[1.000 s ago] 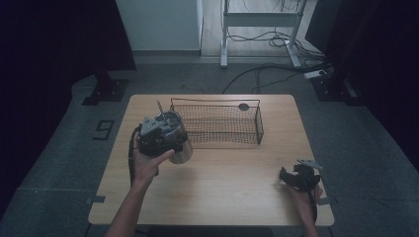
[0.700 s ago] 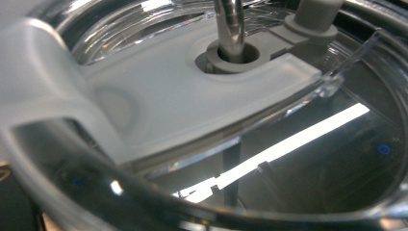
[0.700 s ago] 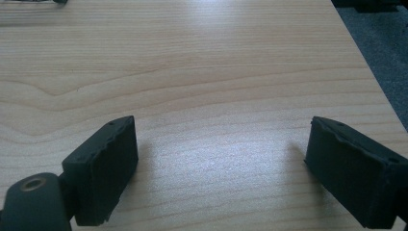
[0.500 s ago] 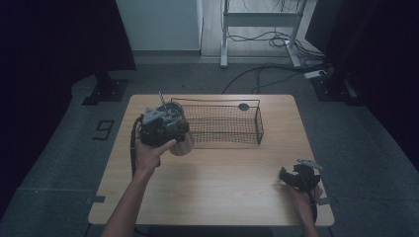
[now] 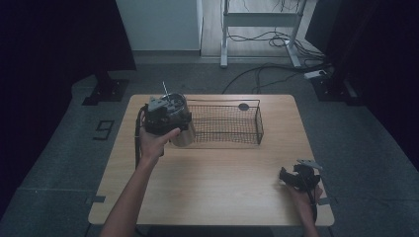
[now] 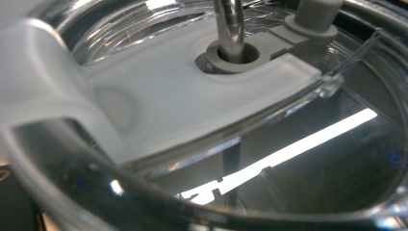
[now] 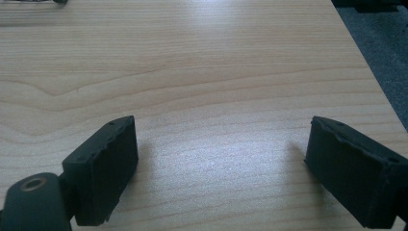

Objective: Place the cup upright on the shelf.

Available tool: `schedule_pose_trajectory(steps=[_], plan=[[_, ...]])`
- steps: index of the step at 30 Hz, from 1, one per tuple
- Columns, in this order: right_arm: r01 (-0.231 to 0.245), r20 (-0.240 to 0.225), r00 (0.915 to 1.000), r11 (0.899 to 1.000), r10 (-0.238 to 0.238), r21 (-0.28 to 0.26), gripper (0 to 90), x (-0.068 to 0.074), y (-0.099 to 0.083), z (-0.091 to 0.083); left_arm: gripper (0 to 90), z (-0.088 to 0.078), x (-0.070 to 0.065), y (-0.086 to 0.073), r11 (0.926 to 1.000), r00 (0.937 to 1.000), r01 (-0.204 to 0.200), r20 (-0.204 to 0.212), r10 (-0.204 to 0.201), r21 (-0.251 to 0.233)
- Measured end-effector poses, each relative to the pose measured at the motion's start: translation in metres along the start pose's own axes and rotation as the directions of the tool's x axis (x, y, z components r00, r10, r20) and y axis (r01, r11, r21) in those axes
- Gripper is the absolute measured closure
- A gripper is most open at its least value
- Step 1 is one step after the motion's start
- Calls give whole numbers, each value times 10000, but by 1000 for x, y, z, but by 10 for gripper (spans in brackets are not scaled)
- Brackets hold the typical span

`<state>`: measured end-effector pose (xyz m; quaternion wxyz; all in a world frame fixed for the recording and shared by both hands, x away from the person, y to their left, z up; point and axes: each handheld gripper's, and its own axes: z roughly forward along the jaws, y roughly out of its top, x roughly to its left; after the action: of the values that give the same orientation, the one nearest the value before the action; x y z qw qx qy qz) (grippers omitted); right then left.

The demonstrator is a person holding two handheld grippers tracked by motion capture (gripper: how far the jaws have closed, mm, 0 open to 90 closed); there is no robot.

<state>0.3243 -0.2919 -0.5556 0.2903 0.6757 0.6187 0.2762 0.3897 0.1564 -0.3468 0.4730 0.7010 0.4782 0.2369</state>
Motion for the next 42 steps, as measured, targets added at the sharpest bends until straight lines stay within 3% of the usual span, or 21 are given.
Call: schedule_pose_trajectory(steps=[13,23,35,42], plan=[[-5,12,10000,10000,5,-36,109,0,0,0,41,15,6,13,9998,9999,145,-60,-145,97],[-26,6,10000,10000,26,-36,109,0,0,0,41,27,9,23,9999,9996,13,-294,-8,148],[-21,10,10000,10000,21,-36,110,0,0,0,41,56,15,26,9992,9987,58,-513,-37,403],[-27,7,10000,10000,27,-23,111,0,0,0,41,73,21,31,9985,9976,407,-569,-385,378]])
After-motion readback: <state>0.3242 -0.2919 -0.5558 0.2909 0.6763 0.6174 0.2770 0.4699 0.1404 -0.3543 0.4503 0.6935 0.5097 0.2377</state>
